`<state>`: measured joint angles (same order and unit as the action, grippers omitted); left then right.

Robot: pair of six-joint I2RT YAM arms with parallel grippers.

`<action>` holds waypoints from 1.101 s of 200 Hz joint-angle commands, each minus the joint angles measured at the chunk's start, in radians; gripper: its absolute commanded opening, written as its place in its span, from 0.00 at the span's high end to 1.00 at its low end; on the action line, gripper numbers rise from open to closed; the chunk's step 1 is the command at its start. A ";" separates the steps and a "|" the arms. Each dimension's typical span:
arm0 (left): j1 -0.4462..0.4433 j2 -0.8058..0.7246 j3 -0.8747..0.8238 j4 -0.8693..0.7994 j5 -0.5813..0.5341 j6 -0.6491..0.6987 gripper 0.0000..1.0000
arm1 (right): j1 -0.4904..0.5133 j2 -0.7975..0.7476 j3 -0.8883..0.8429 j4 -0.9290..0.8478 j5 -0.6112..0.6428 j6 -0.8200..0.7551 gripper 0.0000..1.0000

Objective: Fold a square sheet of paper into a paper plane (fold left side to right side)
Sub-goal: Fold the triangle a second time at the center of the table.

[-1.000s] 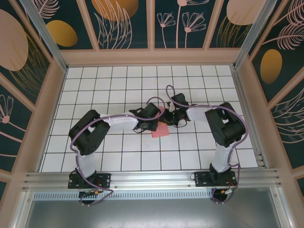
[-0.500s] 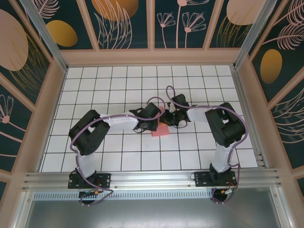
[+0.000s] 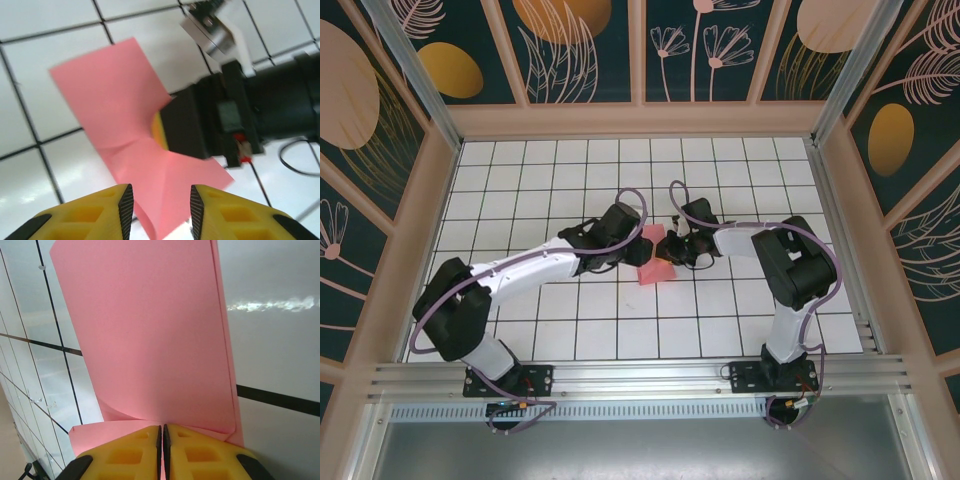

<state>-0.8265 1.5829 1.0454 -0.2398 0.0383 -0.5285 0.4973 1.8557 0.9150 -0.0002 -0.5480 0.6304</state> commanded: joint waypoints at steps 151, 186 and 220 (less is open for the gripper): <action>-0.010 0.233 -0.067 0.169 0.236 -0.073 0.62 | -0.003 0.045 -0.037 -0.084 0.055 -0.028 0.86; -0.010 0.236 -0.109 0.169 0.227 -0.074 0.62 | -0.003 0.049 -0.032 -0.090 0.057 -0.029 0.86; -0.010 0.241 -0.121 0.177 0.227 -0.079 0.62 | -0.003 0.048 -0.031 -0.091 0.057 -0.030 0.86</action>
<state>-0.8322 1.8008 0.9428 -0.0620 0.2768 -0.5930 0.4973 1.8561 0.9150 -0.0002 -0.5495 0.6273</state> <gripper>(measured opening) 0.380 0.143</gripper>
